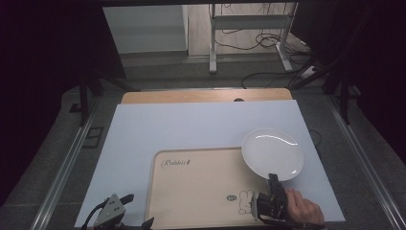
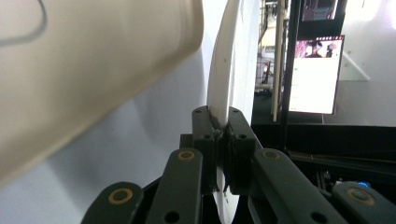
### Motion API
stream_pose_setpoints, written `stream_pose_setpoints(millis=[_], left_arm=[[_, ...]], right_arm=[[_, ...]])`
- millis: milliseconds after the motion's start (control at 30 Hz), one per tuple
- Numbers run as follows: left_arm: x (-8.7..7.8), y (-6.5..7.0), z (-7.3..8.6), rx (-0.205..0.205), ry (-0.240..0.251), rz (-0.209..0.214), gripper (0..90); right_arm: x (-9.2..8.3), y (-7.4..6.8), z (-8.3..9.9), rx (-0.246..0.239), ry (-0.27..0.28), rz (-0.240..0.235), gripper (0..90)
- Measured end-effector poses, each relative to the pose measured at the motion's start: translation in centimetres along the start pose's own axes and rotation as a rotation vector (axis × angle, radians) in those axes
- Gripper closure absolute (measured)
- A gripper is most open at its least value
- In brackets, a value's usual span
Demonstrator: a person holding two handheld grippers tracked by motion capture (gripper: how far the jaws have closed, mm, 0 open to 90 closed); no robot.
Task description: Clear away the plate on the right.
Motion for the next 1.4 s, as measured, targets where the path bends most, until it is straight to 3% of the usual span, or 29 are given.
stream_pose_setpoints(millis=[100,133,167,200,267,300,433,500,567,600,667,700,867,933,967,1400], left_arm=[[0.0,0.0,0.0,0.0,-0.001,0.0,1.1],[0.0,0.0,0.0,0.0,-0.001,0.0,1.1],[0.0,0.0,0.0,0.0,-0.001,0.0,1.1],[0.0,0.0,0.0,0.0,-0.001,0.0,1.1],[0.0,0.0,0.0,0.0,-0.001,0.0,1.1],[0.0,0.0,0.0,-0.001,-0.002,0.0,1.1],[0.0,0.0,0.0,-0.001,-0.002,0.0,1.0],[0.0,0.0,0.0,-0.001,-0.001,0.0,1.1],[0.0,0.0,0.0,-0.001,-0.002,0.0,1.1],[0.0,0.0,0.0,-0.002,-0.002,0.0,1.1],[0.0,0.0,0.0,-0.003,-0.001,0.001,1.1],[0.0,0.0,0.0,-0.003,-0.001,0.001,1.1],[0.0,-0.1,0.0,-0.006,0.002,0.003,1.0],[0.0,-0.1,0.0,-0.009,0.003,0.004,1.0],[-0.1,-0.1,0.0,-0.007,0.002,0.004,1.0],[0.0,-0.1,0.0,-0.005,0.002,0.005,0.9]], right_arm=[[-0.8,0.1,-0.7,-0.011,-0.013,0.004,85.2],[-1.0,-0.1,-0.9,-0.015,-0.018,0.049,85.2],[-1.1,-0.1,-1.3,-0.018,0.008,0.005,85.2],[-1.1,-0.1,-1.5,-0.01,0.038,0.0,85.2],[-1.6,-0.2,-2.0,-0.021,0.035,0.0,85.1],[-1.4,-0.3,-2.2,-0.007,0.076,-0.003,85.2],[-2.1,-0.4,-2.9,-0.017,0.076,-0.013,85.2],[-2.1,-0.5,-3.3,-0.014,0.11,-0.008,85.1],[-2.6,-0.6,-3.8,-0.029,0.108,-0.018,85.1],[-2.6,-0.8,-4.2,-0.029,0.142,-0.012,85.1],[-2.9,-0.8,-4.4,-0.034,0.128,-0.023,85.1],[-3.0,-1.0,-4.8,-0.035,0.153,-0.018,85.1],[-3.5,-1.2,-5.7,-0.053,0.172,-0.03,85.1],[-3.4,-1.6,-6.4,-0.046,0.229,-0.025,84.8],[-3.9,-1.6,-6.6,-0.062,0.195,-0.039,84.8],[-4.4,-2.9,-9.2,-0.088,0.277,-0.049,84.8]])
Point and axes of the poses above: each handheld gripper's, and its own axes: x roughly forward along the jaws, z roughly out of its underside, y roughly to its right, the point moved 2 cm from there along x, roughly forward along the jaws
